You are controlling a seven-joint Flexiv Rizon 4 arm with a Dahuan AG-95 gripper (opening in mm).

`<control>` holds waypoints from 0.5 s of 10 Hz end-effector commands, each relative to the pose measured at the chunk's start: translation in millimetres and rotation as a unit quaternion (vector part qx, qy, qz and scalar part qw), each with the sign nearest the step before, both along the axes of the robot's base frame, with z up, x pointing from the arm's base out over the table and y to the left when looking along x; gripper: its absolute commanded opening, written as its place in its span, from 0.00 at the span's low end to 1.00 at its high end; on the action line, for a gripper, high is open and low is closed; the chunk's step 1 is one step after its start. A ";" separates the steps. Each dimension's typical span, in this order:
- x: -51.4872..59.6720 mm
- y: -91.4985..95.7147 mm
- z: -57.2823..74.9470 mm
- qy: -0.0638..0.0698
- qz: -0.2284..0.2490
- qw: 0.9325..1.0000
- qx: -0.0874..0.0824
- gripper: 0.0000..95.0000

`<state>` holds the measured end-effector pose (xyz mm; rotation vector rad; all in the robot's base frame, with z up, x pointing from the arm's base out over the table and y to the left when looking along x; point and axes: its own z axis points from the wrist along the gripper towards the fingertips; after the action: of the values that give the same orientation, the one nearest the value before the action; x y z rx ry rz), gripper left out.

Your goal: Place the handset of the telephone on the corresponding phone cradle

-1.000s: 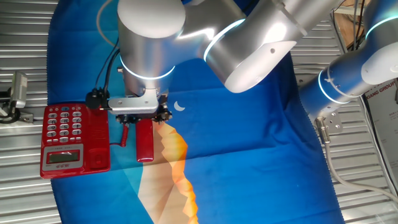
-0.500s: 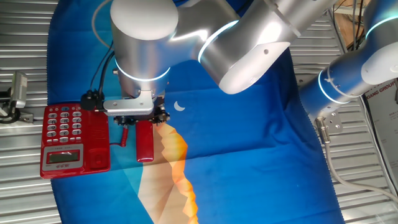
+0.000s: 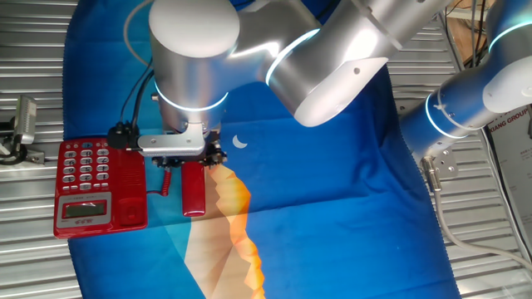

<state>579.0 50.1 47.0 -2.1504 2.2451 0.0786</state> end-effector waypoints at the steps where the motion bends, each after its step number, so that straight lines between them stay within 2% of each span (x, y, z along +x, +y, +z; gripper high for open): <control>1: -0.8 -0.7 0.5 -0.002 -0.002 1.000 -0.007 0.80; 5: -0.9 -0.8 -1.8 -0.004 -0.003 1.000 -0.012 0.80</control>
<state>578.5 49.3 44.2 -2.1516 2.2582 0.0422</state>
